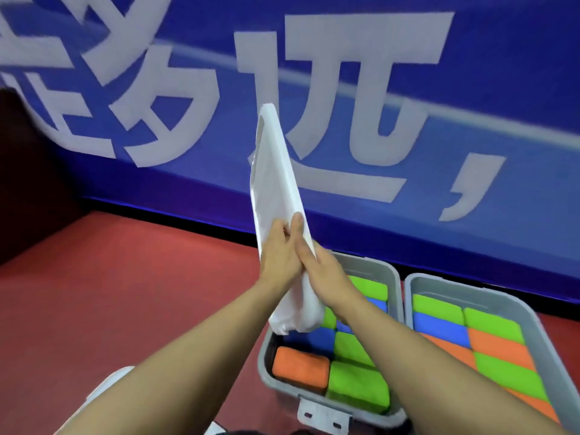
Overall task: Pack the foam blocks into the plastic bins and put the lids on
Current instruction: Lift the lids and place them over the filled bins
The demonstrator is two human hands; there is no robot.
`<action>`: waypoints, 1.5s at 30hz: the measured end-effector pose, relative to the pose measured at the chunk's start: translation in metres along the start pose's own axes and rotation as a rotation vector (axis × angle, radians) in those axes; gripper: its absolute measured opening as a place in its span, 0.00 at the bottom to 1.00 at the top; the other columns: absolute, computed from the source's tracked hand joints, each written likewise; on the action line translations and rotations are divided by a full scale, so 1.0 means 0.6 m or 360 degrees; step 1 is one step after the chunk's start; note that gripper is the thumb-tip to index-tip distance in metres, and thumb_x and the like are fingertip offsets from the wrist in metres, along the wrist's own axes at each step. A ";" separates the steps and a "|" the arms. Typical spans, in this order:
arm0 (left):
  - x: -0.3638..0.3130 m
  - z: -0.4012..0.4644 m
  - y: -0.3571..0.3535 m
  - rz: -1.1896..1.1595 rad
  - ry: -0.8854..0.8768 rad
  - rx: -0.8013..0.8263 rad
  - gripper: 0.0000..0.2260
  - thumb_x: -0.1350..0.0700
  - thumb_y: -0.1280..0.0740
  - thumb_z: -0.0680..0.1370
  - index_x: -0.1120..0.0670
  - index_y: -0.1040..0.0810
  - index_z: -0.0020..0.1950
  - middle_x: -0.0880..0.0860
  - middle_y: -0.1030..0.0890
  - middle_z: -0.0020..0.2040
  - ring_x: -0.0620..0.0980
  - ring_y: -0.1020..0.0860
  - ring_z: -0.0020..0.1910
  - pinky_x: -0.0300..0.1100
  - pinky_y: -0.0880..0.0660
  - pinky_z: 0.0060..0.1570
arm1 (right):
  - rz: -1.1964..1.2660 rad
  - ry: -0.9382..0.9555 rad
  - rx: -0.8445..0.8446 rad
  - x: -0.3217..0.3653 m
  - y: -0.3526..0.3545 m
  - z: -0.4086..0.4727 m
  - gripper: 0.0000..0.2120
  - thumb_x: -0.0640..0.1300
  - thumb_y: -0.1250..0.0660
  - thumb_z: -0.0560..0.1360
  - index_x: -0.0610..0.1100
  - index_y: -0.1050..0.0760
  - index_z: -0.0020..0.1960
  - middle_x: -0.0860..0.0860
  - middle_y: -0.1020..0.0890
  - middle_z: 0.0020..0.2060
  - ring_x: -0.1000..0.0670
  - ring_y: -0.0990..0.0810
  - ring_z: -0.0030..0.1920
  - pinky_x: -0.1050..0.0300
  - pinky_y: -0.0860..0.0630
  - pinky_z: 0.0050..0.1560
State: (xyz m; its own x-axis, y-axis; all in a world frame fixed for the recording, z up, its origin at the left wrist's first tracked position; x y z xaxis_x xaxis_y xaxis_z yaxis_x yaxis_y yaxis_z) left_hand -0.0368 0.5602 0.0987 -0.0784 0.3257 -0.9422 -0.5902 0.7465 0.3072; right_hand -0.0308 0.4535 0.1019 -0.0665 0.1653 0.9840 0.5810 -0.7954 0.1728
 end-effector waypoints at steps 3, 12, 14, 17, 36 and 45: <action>-0.075 -0.062 -0.056 -0.0200 -0.0079 0.0233 0.22 0.38 0.48 0.84 0.55 0.29 0.50 0.48 0.23 0.41 0.48 0.21 0.42 0.45 0.25 0.46 | 0.0010 0.0094 -0.0235 0.038 0.081 -0.096 0.17 0.63 0.34 0.77 0.52 0.18 0.55 0.55 0.13 0.47 0.55 0.15 0.48 0.58 0.20 0.49; -0.153 -0.241 -0.229 -0.0363 -0.0049 0.1141 0.19 0.39 0.48 0.84 0.45 0.24 0.66 0.48 0.26 0.65 0.50 0.22 0.58 0.50 0.23 0.62 | -0.0032 0.0029 -0.0847 0.008 0.331 -0.359 0.11 0.41 0.28 0.77 0.48 0.19 0.58 0.52 0.13 0.49 0.49 0.15 0.49 0.56 0.18 0.48; -0.114 -0.245 -0.266 -0.0275 0.0053 0.1014 0.22 0.36 0.43 0.81 0.46 0.26 0.69 0.49 0.28 0.69 0.51 0.26 0.66 0.50 0.30 0.68 | 0.0070 -0.0014 -0.0963 -0.021 0.389 -0.389 0.11 0.40 0.29 0.77 0.45 0.19 0.60 0.50 0.13 0.49 0.49 0.14 0.48 0.58 0.18 0.44; -0.043 -0.257 -0.298 -0.0024 0.0232 0.0867 0.30 0.37 0.37 0.80 0.51 0.35 0.77 0.55 0.37 0.75 0.55 0.33 0.73 0.50 0.36 0.71 | 0.0281 -0.0091 -0.1063 -0.068 0.453 -0.415 0.13 0.41 0.29 0.77 0.45 0.20 0.61 0.45 0.14 0.53 0.44 0.14 0.50 0.49 0.17 0.50; 0.247 -0.265 -0.552 0.0482 0.1187 0.0849 0.48 0.34 0.25 0.65 0.62 0.35 0.74 0.62 0.28 0.70 0.64 0.26 0.67 0.56 0.26 0.65 | 0.0848 -0.0719 -0.1358 -0.507 0.700 -0.485 0.21 0.44 0.28 0.77 0.45 0.27 0.69 0.41 0.16 0.58 0.39 0.16 0.57 0.42 0.19 0.53; 0.311 -0.286 -0.602 0.0315 0.1146 0.1028 0.49 0.40 0.28 0.54 0.60 0.29 0.71 0.64 0.25 0.69 0.66 0.24 0.66 0.64 0.24 0.57 | 0.0162 -0.1107 -0.1372 -0.588 0.703 -0.505 0.29 0.40 0.28 0.77 0.43 0.34 0.75 0.51 0.23 0.58 0.46 0.23 0.56 0.48 0.25 0.60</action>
State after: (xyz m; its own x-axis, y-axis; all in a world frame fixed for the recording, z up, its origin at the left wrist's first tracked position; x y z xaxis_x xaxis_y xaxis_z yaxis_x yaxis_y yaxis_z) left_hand 0.0238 0.2522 -0.2111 -0.7249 0.2079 -0.6567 0.0213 0.9597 0.2803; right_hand -0.0085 -0.1169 -0.1591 0.5756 0.1522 0.8034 -0.2186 -0.9181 0.3306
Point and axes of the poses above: each hand's wrist, its own z-axis towards the middle knuckle, its own y-axis out of the back of the hand, x = y × z, the point moved 4 cm from there along z, towards the middle knuckle
